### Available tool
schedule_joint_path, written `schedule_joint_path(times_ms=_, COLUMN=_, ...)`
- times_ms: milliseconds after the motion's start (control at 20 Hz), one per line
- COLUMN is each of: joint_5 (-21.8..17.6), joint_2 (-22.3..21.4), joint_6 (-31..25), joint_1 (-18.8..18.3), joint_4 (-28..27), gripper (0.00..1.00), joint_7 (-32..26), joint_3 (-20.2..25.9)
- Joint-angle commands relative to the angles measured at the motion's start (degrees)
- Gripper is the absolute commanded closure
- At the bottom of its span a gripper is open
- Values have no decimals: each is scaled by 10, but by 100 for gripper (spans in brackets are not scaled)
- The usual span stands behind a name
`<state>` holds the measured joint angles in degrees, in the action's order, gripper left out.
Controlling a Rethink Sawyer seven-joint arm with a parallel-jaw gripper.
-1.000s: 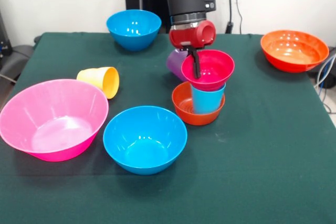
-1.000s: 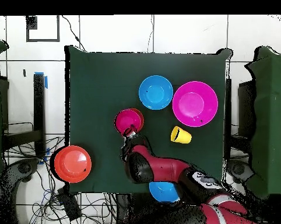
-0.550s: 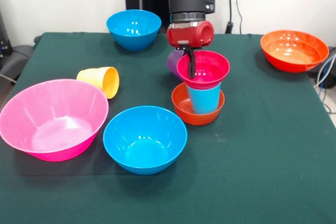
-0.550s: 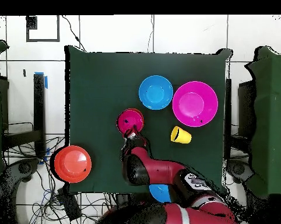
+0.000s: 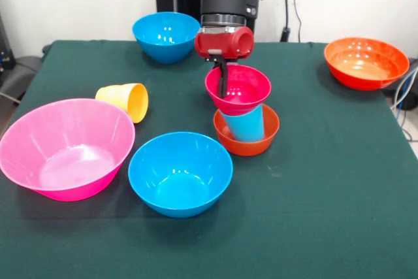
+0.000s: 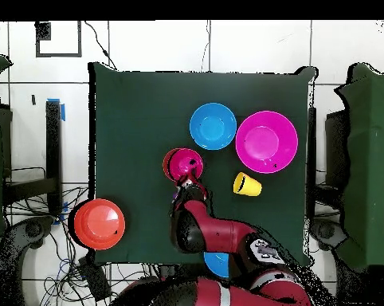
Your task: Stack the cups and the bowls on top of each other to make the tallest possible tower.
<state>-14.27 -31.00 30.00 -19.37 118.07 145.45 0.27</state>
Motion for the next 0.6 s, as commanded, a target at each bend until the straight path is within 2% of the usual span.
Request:
schedule_joint_path(times_ms=50, joint_5=19, joint_2=32, joint_6=18, joint_1=6, joint_4=-54, gripper=100, joint_7=58, joint_3=19)
schedule_joint_path(times_ms=200, joint_5=24, joint_2=32, joint_6=18, joint_1=8, joint_4=-51, gripper=100, joint_7=65, joint_3=22)
schedule_joint_path(times_ms=450, joint_5=-14, joint_2=32, joint_6=-13, joint_1=-49, joint_4=-29, gripper=100, joint_7=110, joint_3=109)
schedule_joint_path(times_ms=600, joint_5=-11, joint_2=33, joint_6=-11, joint_1=-57, joint_4=-20, gripper=100, joint_7=111, joint_3=118)
